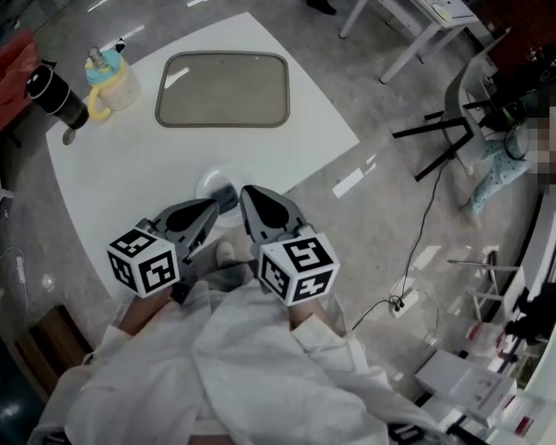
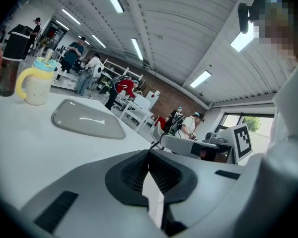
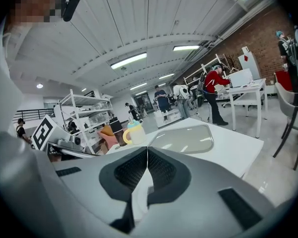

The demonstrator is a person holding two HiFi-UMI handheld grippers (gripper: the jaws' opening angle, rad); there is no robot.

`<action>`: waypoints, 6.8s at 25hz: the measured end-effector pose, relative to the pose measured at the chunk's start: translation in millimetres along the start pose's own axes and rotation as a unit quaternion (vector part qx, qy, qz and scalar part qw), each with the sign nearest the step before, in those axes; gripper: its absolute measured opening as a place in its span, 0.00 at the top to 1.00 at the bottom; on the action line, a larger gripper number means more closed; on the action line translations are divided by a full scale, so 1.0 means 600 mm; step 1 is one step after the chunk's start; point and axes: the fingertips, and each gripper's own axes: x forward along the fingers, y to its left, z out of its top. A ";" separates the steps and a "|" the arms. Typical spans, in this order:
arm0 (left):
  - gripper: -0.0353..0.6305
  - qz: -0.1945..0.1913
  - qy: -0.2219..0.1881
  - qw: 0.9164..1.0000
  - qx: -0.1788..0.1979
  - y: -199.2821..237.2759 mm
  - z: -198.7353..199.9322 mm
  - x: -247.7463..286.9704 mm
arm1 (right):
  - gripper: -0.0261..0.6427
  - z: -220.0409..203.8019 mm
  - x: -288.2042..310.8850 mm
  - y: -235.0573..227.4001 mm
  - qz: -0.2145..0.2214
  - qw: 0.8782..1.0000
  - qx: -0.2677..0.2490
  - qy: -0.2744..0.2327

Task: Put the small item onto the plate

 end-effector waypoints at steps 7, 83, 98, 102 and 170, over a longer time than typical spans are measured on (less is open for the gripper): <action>0.93 -0.012 0.009 1.000 -0.006 0.031 0.010 0.009 | 0.94 -0.001 0.028 -0.007 -0.015 1.000 0.003 0.007; 0.82 0.169 0.124 0.964 -0.164 0.231 -0.179 0.038 | 0.94 -0.211 0.098 -0.127 -0.007 0.973 0.059 0.224; 0.73 0.181 0.128 0.955 -0.198 0.243 -0.193 0.039 | 0.84 -0.232 0.095 -0.152 -0.027 0.969 0.064 0.236; 0.73 0.175 0.130 0.953 -0.210 0.238 -0.196 0.040 | 0.81 -0.245 0.092 -0.155 -0.029 0.965 0.071 0.250; 0.86 0.172 0.106 0.944 -0.261 0.237 -0.199 0.049 | 0.85 -0.266 0.099 -0.156 -0.045 0.960 0.124 0.246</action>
